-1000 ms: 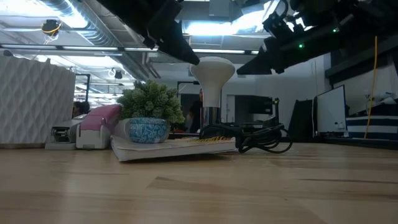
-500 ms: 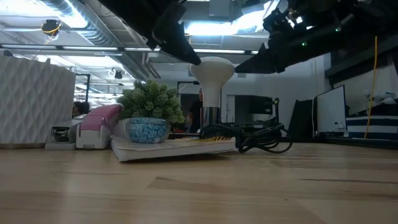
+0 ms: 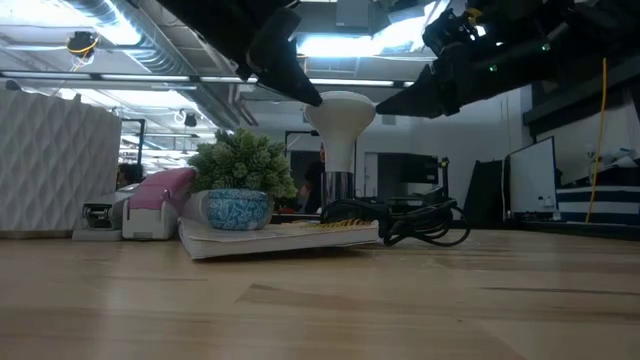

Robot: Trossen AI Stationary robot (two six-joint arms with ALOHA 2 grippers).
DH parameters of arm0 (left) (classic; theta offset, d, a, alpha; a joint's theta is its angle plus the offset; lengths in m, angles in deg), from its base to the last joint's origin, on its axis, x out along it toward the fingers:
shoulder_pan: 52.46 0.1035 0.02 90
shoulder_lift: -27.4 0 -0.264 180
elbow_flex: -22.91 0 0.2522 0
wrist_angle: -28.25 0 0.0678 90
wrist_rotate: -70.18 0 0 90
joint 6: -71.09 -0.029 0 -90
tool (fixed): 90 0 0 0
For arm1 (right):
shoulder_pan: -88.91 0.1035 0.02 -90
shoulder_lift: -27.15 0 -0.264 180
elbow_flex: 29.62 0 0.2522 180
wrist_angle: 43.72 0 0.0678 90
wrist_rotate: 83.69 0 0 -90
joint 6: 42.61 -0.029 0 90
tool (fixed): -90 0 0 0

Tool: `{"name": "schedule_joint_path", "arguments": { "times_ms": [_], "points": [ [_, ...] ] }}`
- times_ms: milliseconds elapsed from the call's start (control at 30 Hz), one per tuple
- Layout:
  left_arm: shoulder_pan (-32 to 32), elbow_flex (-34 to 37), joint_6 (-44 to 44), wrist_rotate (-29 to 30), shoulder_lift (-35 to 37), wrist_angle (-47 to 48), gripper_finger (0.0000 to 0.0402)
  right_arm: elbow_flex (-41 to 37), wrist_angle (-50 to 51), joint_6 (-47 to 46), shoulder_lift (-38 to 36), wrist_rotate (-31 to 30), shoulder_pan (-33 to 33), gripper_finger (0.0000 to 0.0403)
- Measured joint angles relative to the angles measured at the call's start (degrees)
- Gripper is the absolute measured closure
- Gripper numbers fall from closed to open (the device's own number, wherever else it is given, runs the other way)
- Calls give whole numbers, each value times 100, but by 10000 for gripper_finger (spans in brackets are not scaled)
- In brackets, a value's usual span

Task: Screw lightbulb
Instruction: Insert the lightbulb into the silver lamp socket

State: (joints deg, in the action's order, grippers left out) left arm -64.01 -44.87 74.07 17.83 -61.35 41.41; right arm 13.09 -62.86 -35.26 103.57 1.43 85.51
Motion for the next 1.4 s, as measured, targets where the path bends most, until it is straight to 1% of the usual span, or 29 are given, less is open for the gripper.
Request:
{"name": "schedule_joint_path", "arguments": {
  "times_ms": [300,400,500,600,667,767,900,1067,1200,1400],
  "points": [
    [-86,0,-2,4,0,0,401,-2,14,29,-113,-38,0,391],
    [-194,0,-2,4,0,-3,401,-2,-7,92,-319,-308,0,391],
    [-286,0,-13,2,0,-4,402,-2,-7,196,-490,-716,0,391],
    [-347,0,-73,4,0,-7,401,-2,-59,207,-525,-1131,-2,391],
    [-348,0,-92,4,0,-9,401,-2,-106,216,-497,-1248,-67,391],
    [-346,0,-97,3,0,-10,401,-2,-304,208,-372,-1072,-292,391],
    [-297,0,-103,4,0,-10,402,-2,-609,182,-154,-599,-623,391],
    [-251,0,-107,4,0,-11,402,0,-610,-144,23,-117,-795,391],
    [-223,0,-108,4,0,-12,401,0,-629,-167,273,54,-787,391],
    [-223,0,-109,3,0,-11,401,0,-693,-173,568,94,-787,391]
  ]
}}
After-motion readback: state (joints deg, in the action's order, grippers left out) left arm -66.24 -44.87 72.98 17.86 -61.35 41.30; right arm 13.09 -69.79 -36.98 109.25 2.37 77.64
